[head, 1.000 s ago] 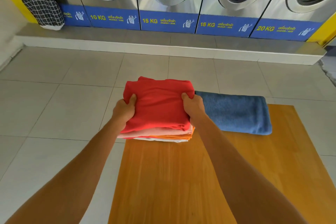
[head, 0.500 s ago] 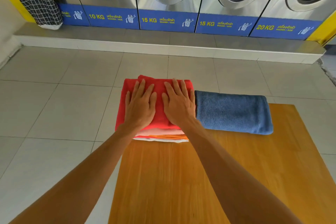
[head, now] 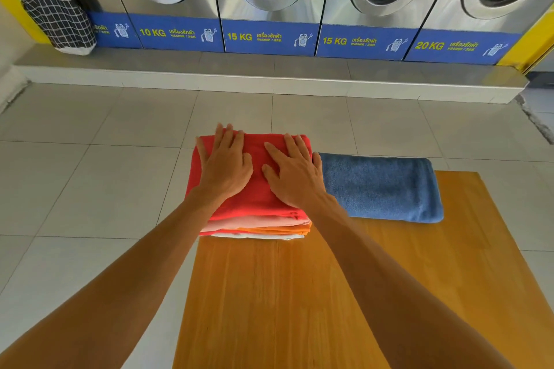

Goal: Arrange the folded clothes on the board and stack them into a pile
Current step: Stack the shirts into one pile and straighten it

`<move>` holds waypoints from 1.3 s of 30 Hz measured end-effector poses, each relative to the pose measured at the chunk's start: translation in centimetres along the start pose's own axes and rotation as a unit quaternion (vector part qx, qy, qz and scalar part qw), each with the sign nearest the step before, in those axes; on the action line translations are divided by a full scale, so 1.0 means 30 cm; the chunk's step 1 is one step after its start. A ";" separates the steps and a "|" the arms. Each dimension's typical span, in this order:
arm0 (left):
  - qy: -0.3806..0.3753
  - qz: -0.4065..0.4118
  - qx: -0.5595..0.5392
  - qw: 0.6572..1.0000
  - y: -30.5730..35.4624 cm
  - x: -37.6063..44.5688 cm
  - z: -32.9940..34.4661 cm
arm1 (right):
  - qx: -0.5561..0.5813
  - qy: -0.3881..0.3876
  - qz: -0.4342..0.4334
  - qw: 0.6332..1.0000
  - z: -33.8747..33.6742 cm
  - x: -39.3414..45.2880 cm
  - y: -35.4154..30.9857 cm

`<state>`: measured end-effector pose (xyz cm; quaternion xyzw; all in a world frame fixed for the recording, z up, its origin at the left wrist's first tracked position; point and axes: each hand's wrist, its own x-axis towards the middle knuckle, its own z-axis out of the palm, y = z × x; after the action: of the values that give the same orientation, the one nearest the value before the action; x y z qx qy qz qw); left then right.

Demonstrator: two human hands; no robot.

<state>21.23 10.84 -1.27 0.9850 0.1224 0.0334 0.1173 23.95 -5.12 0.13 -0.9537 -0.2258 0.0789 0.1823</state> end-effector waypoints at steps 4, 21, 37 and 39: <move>-0.004 0.072 -0.058 0.996 0.050 0.066 -0.009 | 0.168 0.169 0.193 0.952 -0.016 -0.189 0.023; 0.072 0.012 -0.155 0.985 0.166 0.230 0.053 | 0.229 0.108 0.147 0.956 0.061 -0.248 0.050; 0.152 0.133 -0.150 0.968 0.091 0.187 -0.020 | 0.297 0.027 0.204 0.932 -0.011 -0.326 0.110; 0.188 0.124 -0.141 0.964 0.064 0.116 -0.038 | 0.287 0.087 0.176 0.938 -0.073 -0.332 0.114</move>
<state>24.94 10.17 0.42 0.9419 0.0129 0.2490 0.2251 17.02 -13.22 1.52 -0.8887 -0.0053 0.0878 0.4501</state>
